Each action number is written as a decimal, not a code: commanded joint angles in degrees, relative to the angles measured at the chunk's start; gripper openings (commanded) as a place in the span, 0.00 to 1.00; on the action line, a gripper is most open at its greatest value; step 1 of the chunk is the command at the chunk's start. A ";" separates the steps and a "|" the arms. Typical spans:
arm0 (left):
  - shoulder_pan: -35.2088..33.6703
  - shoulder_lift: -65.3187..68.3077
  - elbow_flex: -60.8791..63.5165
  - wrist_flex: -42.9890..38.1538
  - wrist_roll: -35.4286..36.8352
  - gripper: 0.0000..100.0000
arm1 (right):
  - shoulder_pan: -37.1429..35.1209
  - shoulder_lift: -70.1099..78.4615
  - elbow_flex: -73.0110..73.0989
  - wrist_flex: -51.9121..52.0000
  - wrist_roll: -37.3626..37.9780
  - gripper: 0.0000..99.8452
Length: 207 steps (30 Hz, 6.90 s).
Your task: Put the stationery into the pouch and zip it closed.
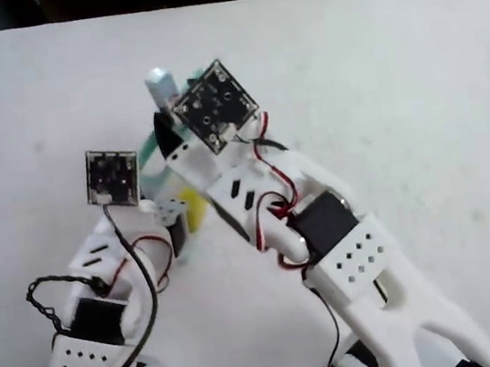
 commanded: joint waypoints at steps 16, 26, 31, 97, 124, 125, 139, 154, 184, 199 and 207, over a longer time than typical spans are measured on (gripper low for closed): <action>-0.48 0.13 -1.58 -0.26 0.79 0.25 | 0.48 -2.95 -1.41 1.54 0.00 0.20; -0.31 0.13 -1.58 -0.26 0.79 0.25 | 6.64 -6.11 -13.27 2.59 -0.44 0.08; -0.13 0.13 -1.58 -0.26 0.70 0.25 | 9.71 -0.57 -18.20 3.03 -0.44 0.03; -0.13 0.13 -1.49 -0.18 0.79 0.25 | 28.88 12.09 -55.65 62.73 0.00 0.02; -0.13 0.13 -1.85 1.76 4.04 0.25 | 29.85 -7.08 -2.29 39.78 0.09 0.16; -0.22 0.13 -1.85 1.67 4.04 0.25 | 29.85 -4.18 -2.29 39.78 0.09 0.16; -0.13 0.13 -1.67 1.41 0.26 0.25 | 30.37 32.92 -4.04 37.14 6.77 0.16; -0.13 0.13 -1.58 1.41 0.00 0.25 | 31.34 45.41 -4.13 26.07 6.42 0.16; -0.04 0.13 -1.58 1.32 0.00 0.25 | 31.34 36.97 -3.69 24.57 6.33 0.02; -0.04 0.13 -1.67 1.32 0.00 0.25 | 20.26 3.30 -3.25 24.84 6.33 0.02; -0.04 0.13 -1.76 1.32 -0.09 0.25 | 20.00 -12.00 15.74 9.71 3.96 0.02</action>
